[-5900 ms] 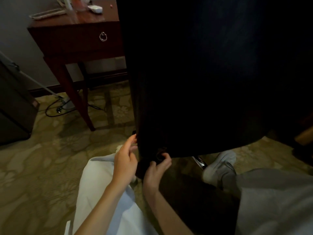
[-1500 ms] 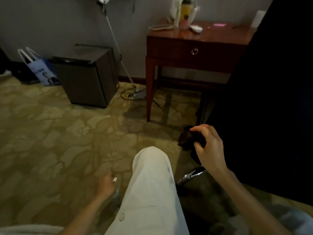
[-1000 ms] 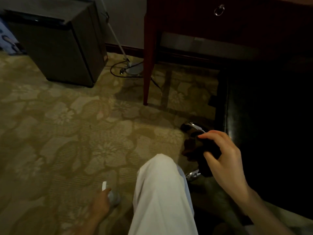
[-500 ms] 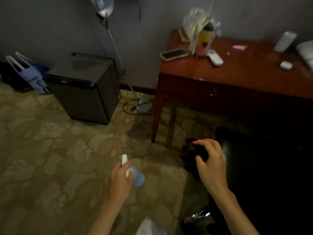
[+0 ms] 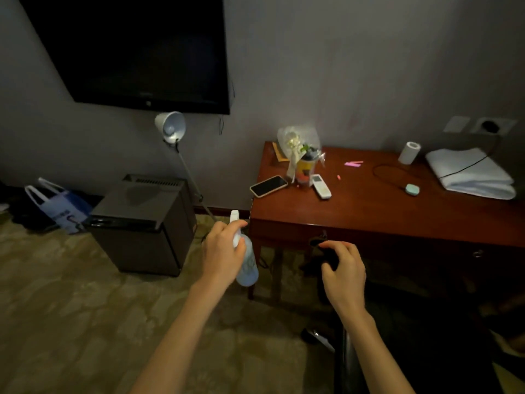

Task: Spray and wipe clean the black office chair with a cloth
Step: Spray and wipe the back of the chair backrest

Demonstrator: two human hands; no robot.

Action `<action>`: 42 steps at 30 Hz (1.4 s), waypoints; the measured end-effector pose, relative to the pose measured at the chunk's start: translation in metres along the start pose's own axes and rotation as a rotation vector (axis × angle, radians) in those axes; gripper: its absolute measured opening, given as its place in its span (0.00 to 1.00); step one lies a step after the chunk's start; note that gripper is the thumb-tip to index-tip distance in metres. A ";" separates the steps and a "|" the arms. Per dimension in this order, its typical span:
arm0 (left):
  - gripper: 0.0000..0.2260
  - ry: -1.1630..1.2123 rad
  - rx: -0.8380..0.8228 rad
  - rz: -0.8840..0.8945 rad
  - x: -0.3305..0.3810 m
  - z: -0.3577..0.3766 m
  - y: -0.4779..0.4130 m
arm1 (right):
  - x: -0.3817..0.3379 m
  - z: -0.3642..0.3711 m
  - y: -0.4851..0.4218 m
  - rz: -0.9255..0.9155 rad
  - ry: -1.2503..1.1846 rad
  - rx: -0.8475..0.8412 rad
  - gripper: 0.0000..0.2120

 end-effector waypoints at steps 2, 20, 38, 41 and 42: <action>0.15 -0.005 0.008 0.040 0.013 -0.008 -0.019 | -0.012 -0.001 -0.016 0.000 -0.008 0.012 0.16; 0.19 0.015 -0.094 0.199 0.088 0.073 -0.192 | 0.003 -0.008 -0.197 0.028 0.053 0.069 0.17; 0.19 0.073 -0.340 0.272 0.087 0.255 -0.339 | 0.161 0.147 -0.367 0.361 0.040 -0.134 0.20; 0.19 0.088 -0.357 0.281 0.087 0.263 -0.349 | 0.179 0.168 -0.371 0.398 0.087 -0.189 0.21; 0.19 0.091 -0.374 0.283 0.088 0.265 -0.352 | 0.183 0.174 -0.371 0.422 0.106 -0.216 0.21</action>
Point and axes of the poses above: each hand's wrist, its own y-axis away from the middle knuckle, its own z-axis out of the palm, x = y × z, the point moved 9 cm from there along -y, towards the middle knuckle, and after that the axes turned 9 degrees about -y, right-handed, at the moved point
